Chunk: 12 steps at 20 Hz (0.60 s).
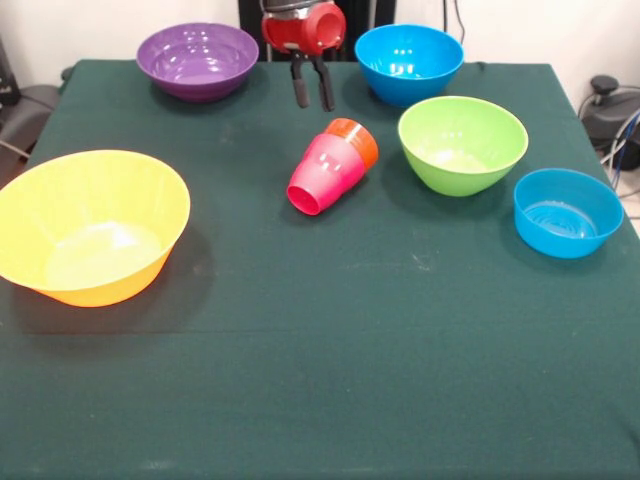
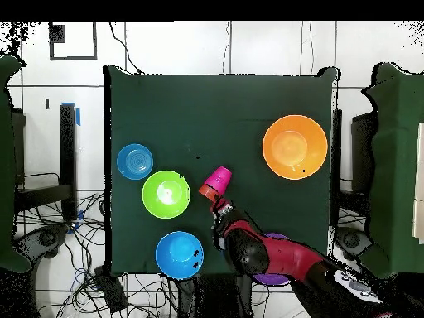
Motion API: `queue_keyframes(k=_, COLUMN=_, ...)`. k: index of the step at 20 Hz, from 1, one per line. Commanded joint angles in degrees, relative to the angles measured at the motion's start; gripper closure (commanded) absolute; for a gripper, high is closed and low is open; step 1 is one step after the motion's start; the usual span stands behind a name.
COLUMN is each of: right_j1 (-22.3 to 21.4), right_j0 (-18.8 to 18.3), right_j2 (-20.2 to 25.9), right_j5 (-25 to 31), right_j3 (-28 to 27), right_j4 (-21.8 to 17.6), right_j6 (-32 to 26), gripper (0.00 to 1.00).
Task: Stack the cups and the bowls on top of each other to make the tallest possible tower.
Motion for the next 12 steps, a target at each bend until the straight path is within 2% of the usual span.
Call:
queue_keyframes(k=1, right_j1=4.9, right_j0=4.6, right_j2=-2.6, right_j5=-4.1, right_j3=-2.6, right_j4=2.9, right_j6=8.9, gripper=0.00)
queue_keyframes(k=7, right_j1=5.1, right_j0=6.9, right_j2=-3.8, right_j5=-5.1, right_j3=-2.9, right_j4=4.5, right_j6=8.3, gripper=0.00)
queue_keyframes(k=12, right_j1=3.0, right_j0=7.1, right_j2=-3.2, right_j5=-3.6, right_j3=-2.1, right_j4=5.7, right_j6=8.6, gripper=0.00)
